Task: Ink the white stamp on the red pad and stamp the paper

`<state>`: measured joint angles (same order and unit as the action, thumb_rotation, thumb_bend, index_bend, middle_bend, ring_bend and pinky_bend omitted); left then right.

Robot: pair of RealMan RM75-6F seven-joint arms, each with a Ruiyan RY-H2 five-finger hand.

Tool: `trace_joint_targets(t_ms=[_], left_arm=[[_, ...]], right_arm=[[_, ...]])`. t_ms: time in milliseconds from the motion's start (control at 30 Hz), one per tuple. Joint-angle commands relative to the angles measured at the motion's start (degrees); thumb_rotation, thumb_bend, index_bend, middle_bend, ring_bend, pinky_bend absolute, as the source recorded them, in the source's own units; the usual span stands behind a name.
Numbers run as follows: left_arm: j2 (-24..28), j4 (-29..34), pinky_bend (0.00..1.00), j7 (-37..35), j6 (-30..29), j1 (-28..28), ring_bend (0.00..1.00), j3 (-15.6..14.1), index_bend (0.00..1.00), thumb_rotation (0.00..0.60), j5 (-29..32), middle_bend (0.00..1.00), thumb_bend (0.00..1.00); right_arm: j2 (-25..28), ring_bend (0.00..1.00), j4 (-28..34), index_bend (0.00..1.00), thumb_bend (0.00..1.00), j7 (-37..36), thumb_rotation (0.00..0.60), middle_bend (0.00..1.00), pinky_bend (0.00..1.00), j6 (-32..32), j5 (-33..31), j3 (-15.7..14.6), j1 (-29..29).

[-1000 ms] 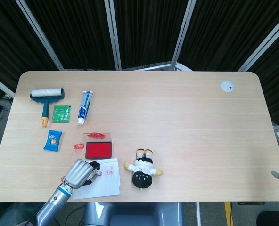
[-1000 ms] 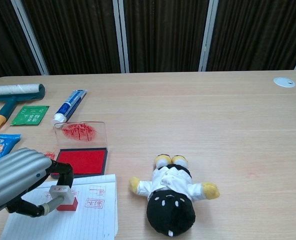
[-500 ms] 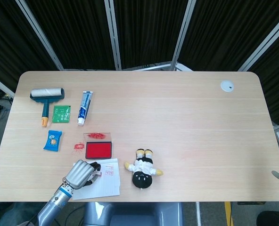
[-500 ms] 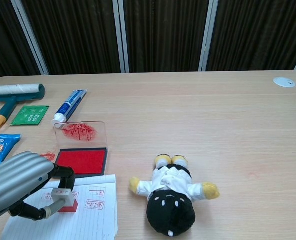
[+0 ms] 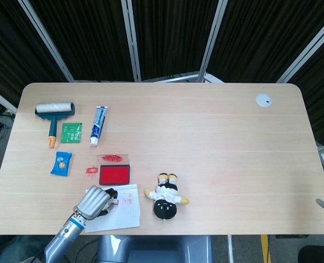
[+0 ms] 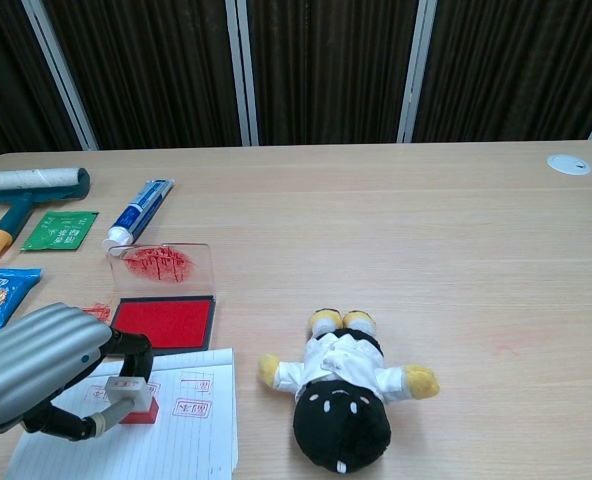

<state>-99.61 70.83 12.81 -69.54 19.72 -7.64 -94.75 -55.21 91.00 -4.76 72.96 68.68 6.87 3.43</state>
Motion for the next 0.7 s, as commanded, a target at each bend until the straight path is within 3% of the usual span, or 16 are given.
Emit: trace_joint_targets(t_ms=[33,700], left_arm=[[0.0,-0.1,0.85,0.0,0.0,0.0,0.81,0.0,0.57,0.6,0.0,0.55,0.44],[0.2,0.0,0.85,-0.5,-0.3,0.0,0.81,0.4,0.57,0.6,-0.3,0.55,0.44]], right_arm=[[0.0,0.0,0.0,0.0,0.0,0.0,0.6,0.0,0.0,0.0,0.0,0.0,0.0],[0.0,0.0,-0.1,0.0,0.0,0.0,0.6,0.0,0.0,-0.2,-0.2,0.0,0.0]])
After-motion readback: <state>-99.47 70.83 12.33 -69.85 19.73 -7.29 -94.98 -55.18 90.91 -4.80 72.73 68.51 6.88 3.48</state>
